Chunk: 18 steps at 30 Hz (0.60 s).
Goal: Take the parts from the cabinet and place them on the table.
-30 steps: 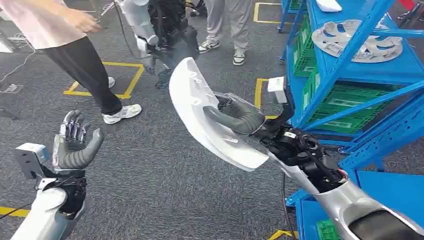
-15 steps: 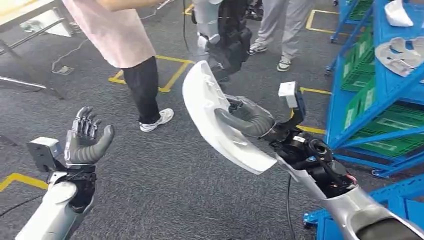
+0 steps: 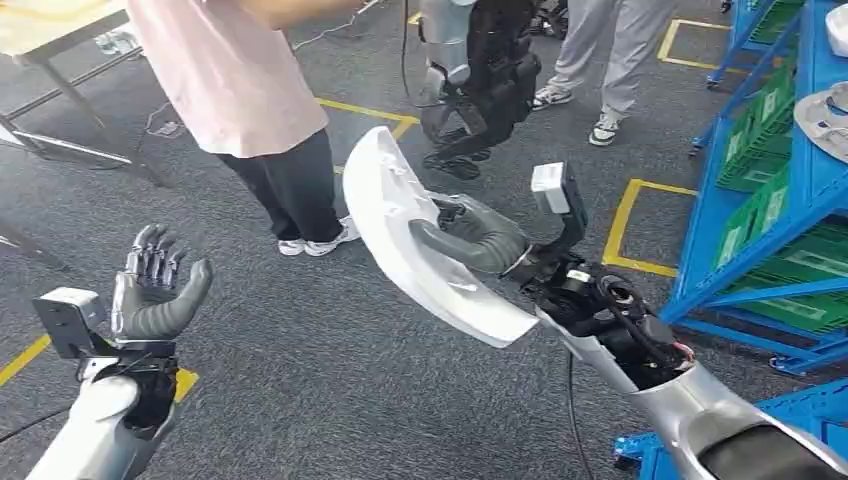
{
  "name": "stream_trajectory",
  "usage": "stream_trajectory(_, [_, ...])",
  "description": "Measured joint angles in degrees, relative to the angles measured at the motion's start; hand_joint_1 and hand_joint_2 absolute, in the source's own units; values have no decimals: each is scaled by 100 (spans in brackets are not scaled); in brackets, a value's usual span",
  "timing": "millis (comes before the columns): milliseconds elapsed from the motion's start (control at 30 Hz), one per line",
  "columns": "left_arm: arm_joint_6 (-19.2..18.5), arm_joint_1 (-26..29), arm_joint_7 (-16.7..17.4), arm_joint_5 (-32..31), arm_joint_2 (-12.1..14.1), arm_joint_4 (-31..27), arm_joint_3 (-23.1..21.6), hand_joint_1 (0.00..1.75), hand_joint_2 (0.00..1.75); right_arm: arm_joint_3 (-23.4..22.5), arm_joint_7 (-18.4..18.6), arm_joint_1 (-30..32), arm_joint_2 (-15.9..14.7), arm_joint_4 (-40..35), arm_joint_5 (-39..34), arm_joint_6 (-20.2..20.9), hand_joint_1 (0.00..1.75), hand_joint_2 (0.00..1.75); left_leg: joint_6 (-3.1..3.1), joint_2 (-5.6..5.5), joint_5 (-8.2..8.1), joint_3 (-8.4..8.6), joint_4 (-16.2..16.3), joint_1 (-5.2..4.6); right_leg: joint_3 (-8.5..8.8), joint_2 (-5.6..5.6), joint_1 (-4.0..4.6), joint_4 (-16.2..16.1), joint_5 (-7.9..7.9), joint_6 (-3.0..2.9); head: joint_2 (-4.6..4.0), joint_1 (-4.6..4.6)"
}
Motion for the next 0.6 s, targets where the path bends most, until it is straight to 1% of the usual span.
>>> stream_trajectory(33, [0, -20, 0, 0, -2, 0, 0, 0, 175, 0, -2, -2, 0, 0, 0, 0, 175, 175, 33, 98, -62, 51, -135, -69, -19, -28, 53, 28, -29, 42, 0, -42])
stream_trajectory(67, [0, -11, -5, -2, -4, -2, 0, 0, 175, 2, 2, -7, 0, 0, 0, -9, 175, 175, 97, -27, -42, 37, -128, -55, -5, -73, 55, 22, -38, 64, 0, 26])
stream_trajectory(100, [-2, 5, -4, -2, -2, 0, 0, 0, 175, 2, 2, -7, 0, 0, 0, -9, 175, 175, 127, -54, -59, 34, -116, -64, 15, -108, 67, 16, -51, 89, 0, 61])
stream_trajectory(133, [-4, 19, -4, -2, 2, 0, 0, 0, 175, 4, 2, -5, 0, 0, 0, -11, 175, 175, 159, -115, -63, 33, -111, -75, 41, -155, 46, 4, -57, 116, 0, 61])
stream_trajectory(167, [-7, 23, -4, -2, 4, -2, 0, 0, 175, 7, 0, -5, 0, 0, 0, -11, 175, 175, 205, -164, -44, 55, -141, -65, 64, -200, 37, 7, -79, 157, 0, 44])
stream_trajectory(200, [-7, 25, -7, -4, -2, -2, 0, 0, 175, 4, 2, -2, 0, 0, 0, -15, 175, 175, 237, -199, -30, 83, -165, -31, 2, -28, -4, 101, -175, 192, 0, 65])
stream_trajectory(233, [-7, 13, -7, -4, -2, 0, 0, 0, 175, -2, -2, -6, 0, 0, -2, -17, 175, 175, 271, -236, -35, 86, -164, -23, -112, 135, -7, 389, -377, 196, 0, 94])
stream_trajectory(267, [-7, 15, -9, -7, -2, 0, 0, 0, 175, -4, -2, -3, 0, 0, -2, -20, 175, 175, 293, -286, -28, 85, -164, -24, -327, 225, -4, 882, -625, 202, 0, 157])
stream_trajectory(300, [-9, 27, -9, -9, -4, 0, 0, 0, 175, -4, 0, 11, 0, 4, 0, -24, 175, 175, 299, -334, -31, 81, -162, -30, -571, 277, -4, 1402, -833, 212, 0, 197])
stream_trajectory(333, [-13, 45, -9, -9, -7, 0, 0, 0, 175, 0, 0, 30, 0, 7, 0, -24, 175, 175, 301, -381, -32, 82, -160, -36, -761, 294, -5, 1793, -952, 217, 0, 218])
stream_trajectory(367, [-13, 58, -9, -9, -7, 0, 0, 0, 175, 7, 0, 49, 0, 7, 0, -24, 175, 175, 301, -442, -32, 83, -158, -38, -856, 295, -5, 1953, -934, 216, 0, 216])
stream_trajectory(400, [-13, 66, -7, -9, -7, 0, 0, 0, 175, 7, -2, 58, 0, 7, 0, -24, 175, 175, 300, -509, -32, 85, -153, -36, -804, 297, -7, 1799, -766, 206, 0, 227])
stream_trajectory(433, [-4, 68, -7, -11, -4, 0, 0, 0, 175, 4, -6, 57, 0, 7, 0, -24, 175, 175, 298, -572, -33, 87, -145, -32, -665, 313, -9, 1461, -537, 190, 0, 251])
stream_trajectory(467, [2, 69, -7, -13, -4, 0, 0, 0, 175, 0, -11, 51, 0, 7, 0, -22, 175, 175, 290, -636, -38, 91, -132, -29, -437, 363, -10, 929, -241, 162, 0, 275])
stream_trajectory(500, [11, 70, -7, -15, -7, -2, 0, 0, 175, 0, -11, 47, 0, 7, 2, -13, 175, 175, 276, -687, -47, 92, -120, -23, -217, 516, -13, 413, 6, 133, 0, 302])
stream_trajectory(533, [13, 76, -7, -17, -7, -2, 0, 0, 175, -2, -13, 51, 0, 7, 2, -15, 175, 175, 248, -733, -48, 68, -108, -43, -126, 749, -14, 229, -29, 98, 0, 308])
stream_trajectory(567, [31, 80, 2, -17, -4, -2, 0, 0, 175, -2, -11, 50, 0, 7, 2, -15, 175, 175, 217, -788, -38, 32, -90, -33, -30, 715, -17, 94, -54, 107, 0, 284])
stream_trajectory(600, [41, 93, 6, -20, -4, -2, 0, 0, 175, 4, -4, 59, 0, 7, 2, -15, 175, 175, 164, -823, -5, -7, -97, -6, -44, 670, 1, 106, -67, 102, 0, 291])
